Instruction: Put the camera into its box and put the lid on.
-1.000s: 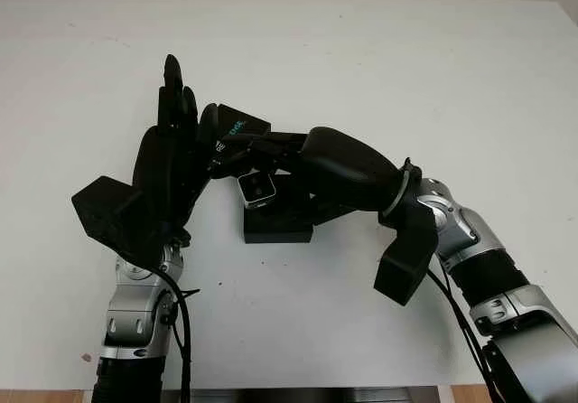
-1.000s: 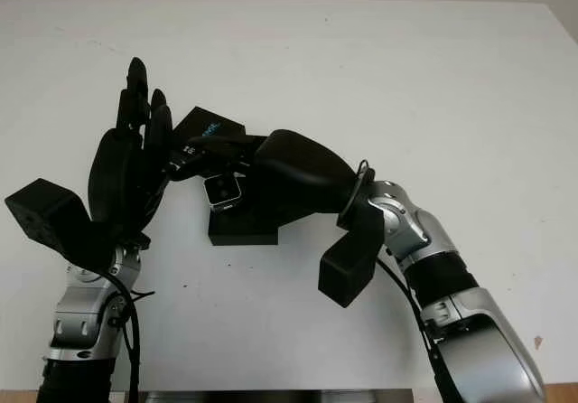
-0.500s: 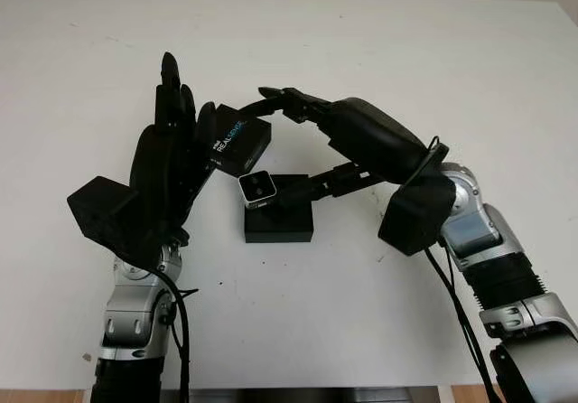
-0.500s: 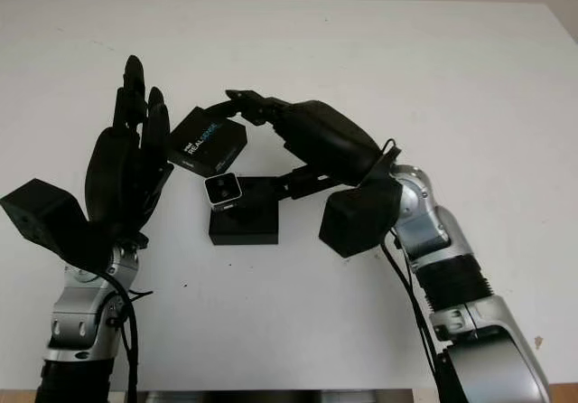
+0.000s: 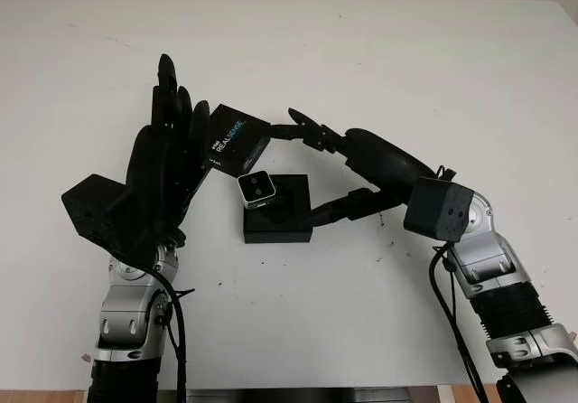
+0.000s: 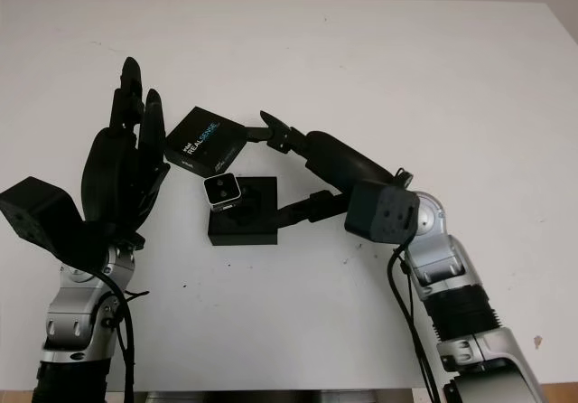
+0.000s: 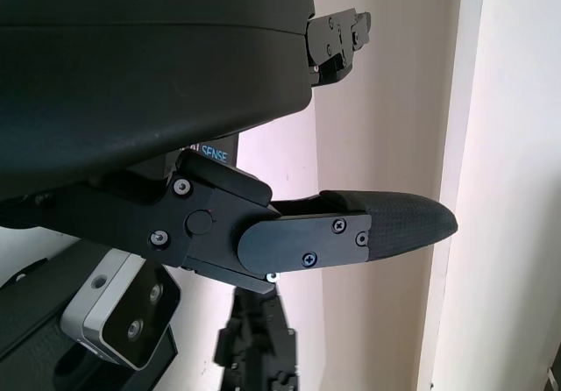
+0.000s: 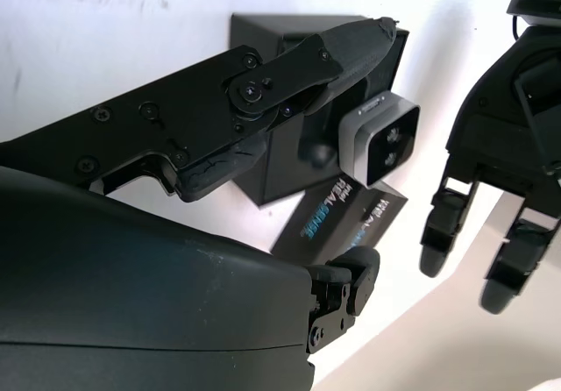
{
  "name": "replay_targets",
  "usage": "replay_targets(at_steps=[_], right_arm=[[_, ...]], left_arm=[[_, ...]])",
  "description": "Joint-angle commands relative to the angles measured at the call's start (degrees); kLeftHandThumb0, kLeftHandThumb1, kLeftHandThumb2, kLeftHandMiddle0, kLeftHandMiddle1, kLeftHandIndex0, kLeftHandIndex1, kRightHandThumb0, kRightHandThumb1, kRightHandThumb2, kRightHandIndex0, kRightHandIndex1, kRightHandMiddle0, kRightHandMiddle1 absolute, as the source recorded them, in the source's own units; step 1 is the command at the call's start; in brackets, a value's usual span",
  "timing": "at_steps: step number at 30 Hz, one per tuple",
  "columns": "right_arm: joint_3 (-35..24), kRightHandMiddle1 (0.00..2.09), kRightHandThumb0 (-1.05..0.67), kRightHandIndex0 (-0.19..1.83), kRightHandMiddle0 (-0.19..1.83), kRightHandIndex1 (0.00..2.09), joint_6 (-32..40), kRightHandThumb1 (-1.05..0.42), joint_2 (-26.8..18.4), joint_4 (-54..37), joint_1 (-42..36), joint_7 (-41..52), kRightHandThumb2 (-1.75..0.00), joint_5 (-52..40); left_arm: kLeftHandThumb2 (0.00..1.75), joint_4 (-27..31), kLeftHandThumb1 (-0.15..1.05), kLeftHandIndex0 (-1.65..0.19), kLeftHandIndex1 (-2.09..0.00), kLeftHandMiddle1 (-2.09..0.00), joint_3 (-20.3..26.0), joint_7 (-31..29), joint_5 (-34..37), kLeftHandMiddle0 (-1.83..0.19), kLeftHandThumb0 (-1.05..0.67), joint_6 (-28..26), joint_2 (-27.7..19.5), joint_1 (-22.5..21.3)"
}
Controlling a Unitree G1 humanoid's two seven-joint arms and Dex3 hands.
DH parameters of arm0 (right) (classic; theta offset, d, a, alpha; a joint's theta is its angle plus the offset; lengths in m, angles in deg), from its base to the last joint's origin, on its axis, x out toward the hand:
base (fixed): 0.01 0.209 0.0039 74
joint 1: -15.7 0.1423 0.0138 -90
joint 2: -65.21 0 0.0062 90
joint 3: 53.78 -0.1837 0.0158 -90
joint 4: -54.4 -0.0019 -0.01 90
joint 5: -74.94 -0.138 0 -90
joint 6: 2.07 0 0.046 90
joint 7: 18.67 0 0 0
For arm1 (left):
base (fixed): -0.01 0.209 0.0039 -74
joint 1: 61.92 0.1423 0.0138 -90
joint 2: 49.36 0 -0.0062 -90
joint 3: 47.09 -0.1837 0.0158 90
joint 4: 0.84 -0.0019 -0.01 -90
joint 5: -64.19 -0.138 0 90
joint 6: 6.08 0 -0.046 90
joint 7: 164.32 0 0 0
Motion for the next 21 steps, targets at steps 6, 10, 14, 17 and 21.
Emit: replay_targets(at_steps=[6, 10, 14, 17, 21], right_arm=[[-0.56, 0.55, -0.82, -0.01, 0.23, 0.07, 2.75, -0.88, 5.35, 0.8, -3.54, -3.16, -0.06, -2.41], [-0.4, 0.86, -0.81, 0.03, 0.13, 0.07, 3.59, -0.9, 7.74, 1.28, -4.48, -4.9, -0.05, -2.58], [-0.45, 1.0, -0.8, 0.05, 0.1, 0.07, 5.59, -0.9, 9.71, 0.44, -5.24, -5.97, -0.05, -3.13], [-0.5, 1.06, -0.79, 0.07, 0.1, 0.07, 6.1, -0.9, 10.67, 0.3, -5.36, -6.47, -0.05, -3.31], [-0.5, 1.1, -0.78, 0.07, 0.11, 0.07, 6.24, -0.91, 11.33, 0.5, -5.3, -6.38, -0.06, -4.01]], left_arm=[[0.49, 0.22, 1.05, 0.19, 0.0, 0.0, 0.43, -0.89, 0.69, 0.19, -0.78, 0.19, -0.87, -0.62], [0.49, -0.06, 1.05, 0.19, 0.0, 0.0, 0.3, -1.19, 0.68, 0.19, -0.79, 0.32, -1.04, -0.8], [0.49, 0.11, 1.05, 0.19, 0.0, 0.0, 0.09, -0.92, 0.21, 0.19, -0.8, 0.2, -0.97, -0.72], [0.49, 0.09, 1.05, 0.19, 0.0, 0.0, -0.01, -1.05, 0.09, 0.19, -0.8, 0.4, -1.02, -0.7], [0.49, 0.08, 1.05, 0.19, 0.0, 0.0, -0.1, -0.94, -0.09, 0.19, -0.8, 0.34, -0.91, -0.71]])
